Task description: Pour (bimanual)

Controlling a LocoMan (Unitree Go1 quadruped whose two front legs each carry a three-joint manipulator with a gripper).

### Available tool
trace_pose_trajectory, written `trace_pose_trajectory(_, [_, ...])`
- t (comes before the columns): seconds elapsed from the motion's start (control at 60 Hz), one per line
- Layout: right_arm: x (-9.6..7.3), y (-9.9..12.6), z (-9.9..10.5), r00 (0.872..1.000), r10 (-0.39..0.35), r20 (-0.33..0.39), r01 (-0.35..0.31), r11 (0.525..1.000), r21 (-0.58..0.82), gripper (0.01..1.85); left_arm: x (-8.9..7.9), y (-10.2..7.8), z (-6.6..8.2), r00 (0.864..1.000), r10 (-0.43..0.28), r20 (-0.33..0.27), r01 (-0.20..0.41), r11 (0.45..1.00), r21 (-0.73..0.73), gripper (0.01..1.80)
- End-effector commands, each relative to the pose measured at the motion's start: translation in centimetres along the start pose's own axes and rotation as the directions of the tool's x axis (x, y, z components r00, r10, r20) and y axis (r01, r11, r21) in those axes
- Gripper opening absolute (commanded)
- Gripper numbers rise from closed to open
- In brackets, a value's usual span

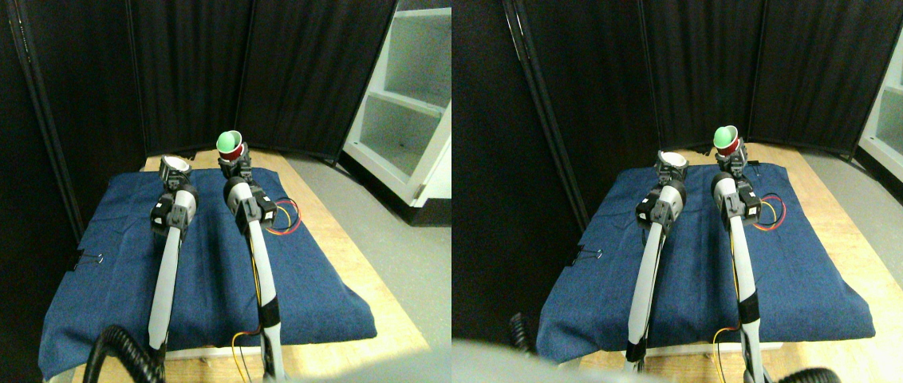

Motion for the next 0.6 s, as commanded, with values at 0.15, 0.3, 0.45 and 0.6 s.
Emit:
trace_pose_trajectory(0.15, [1.8,0.6,-0.7,1.000,0.018,0.014,-0.017,0.999,-0.033,0.33,0.6,-0.4,-0.8,1.000,-0.011,0.012,0.011,1.000,-0.008,0.33])
trace_pose_trajectory(0.3, [2.6,0.7,-0.4,1.000,0.000,0.006,0.000,1.000,-0.023,0.33,0.6,-0.1,-1.5,1.000,-0.005,-0.003,0.005,1.000,-0.006,0.33])
trace_pose_trajectory(0.45, [3.0,0.6,-0.2,1.000,0.001,0.006,-0.001,0.999,-0.042,0.33,1.4,-0.2,-1.2,1.000,-0.001,-0.002,0.001,1.000,0.019,0.33])
trace_pose_trajectory(0.6, [3.0,0.8,-0.2,1.000,-0.002,0.004,0.003,0.997,-0.074,0.33,1.6,-0.6,-1.3,1.000,0.006,-0.021,-0.006,1.000,0.019,0.33])
